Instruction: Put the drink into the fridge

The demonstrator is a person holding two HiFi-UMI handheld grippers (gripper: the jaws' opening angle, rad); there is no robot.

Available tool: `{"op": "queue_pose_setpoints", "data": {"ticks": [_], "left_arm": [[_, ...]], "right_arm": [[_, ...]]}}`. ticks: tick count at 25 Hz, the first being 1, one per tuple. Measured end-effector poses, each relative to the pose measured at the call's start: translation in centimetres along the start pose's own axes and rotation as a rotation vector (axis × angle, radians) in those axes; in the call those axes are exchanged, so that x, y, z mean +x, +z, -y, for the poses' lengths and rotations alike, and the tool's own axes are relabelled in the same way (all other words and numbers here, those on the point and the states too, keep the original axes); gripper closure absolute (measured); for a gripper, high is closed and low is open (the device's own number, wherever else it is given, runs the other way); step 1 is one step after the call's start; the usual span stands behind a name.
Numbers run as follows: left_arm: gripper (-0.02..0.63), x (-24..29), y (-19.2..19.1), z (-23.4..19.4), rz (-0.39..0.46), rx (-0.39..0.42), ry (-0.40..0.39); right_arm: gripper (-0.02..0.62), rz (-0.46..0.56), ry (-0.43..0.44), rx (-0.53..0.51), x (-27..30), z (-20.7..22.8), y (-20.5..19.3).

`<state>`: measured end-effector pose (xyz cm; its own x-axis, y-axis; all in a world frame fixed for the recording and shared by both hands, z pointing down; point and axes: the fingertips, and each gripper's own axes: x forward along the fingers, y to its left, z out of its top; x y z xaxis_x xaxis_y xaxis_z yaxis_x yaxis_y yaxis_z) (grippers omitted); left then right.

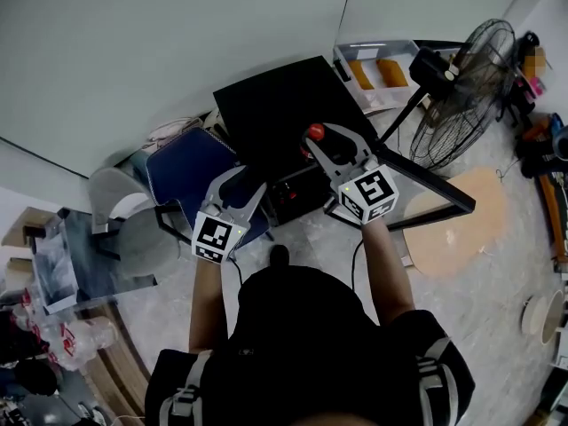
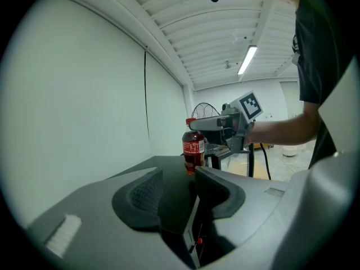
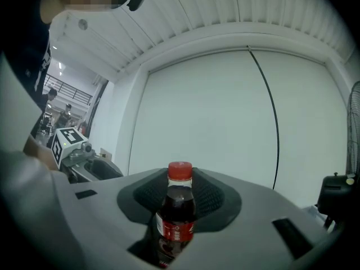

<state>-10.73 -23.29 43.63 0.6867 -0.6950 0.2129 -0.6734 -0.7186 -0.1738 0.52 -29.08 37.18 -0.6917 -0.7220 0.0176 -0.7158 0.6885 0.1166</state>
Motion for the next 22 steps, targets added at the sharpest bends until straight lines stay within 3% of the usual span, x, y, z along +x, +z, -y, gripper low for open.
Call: {"op": "queue_pose_setpoints", "data": {"ticks": [22], "left_arm": [[0.43,-3.0,0.7,11.4,-0.029,-0.036,0.098]], "right_arm": [[0.463,-0.066,0.063,0.048,-11.5,-1.5,-4.6]]}}
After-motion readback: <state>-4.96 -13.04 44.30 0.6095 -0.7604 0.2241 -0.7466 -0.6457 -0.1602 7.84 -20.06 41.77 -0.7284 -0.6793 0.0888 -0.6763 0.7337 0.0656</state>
